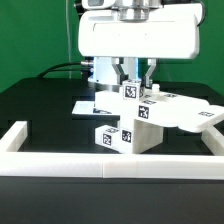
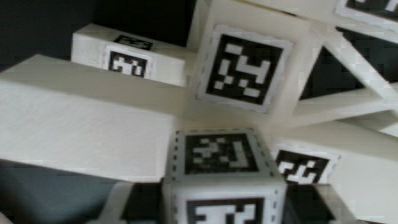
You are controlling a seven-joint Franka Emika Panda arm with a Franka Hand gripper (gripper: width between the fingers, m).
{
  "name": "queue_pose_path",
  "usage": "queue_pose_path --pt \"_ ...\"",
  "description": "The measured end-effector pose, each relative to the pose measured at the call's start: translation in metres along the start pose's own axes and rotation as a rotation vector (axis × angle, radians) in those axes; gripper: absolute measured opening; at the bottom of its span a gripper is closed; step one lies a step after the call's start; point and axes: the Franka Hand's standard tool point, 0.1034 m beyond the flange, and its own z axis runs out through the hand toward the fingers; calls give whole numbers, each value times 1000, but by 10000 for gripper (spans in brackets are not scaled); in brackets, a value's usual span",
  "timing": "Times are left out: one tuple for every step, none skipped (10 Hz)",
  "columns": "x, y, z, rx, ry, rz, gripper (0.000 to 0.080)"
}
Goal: Assemble chair
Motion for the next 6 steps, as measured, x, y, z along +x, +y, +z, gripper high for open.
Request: queue_pose_path --pt "1 -1 0 2 9 58 287" --pt "1 -2 0 2 10 104 287" --pt "1 -2 0 3 10 131 287" --pt "1 -2 0 3 10 161 287" --pt "1 -2 0 3 10 174 287" --pt "1 -2 0 3 10 201 287"
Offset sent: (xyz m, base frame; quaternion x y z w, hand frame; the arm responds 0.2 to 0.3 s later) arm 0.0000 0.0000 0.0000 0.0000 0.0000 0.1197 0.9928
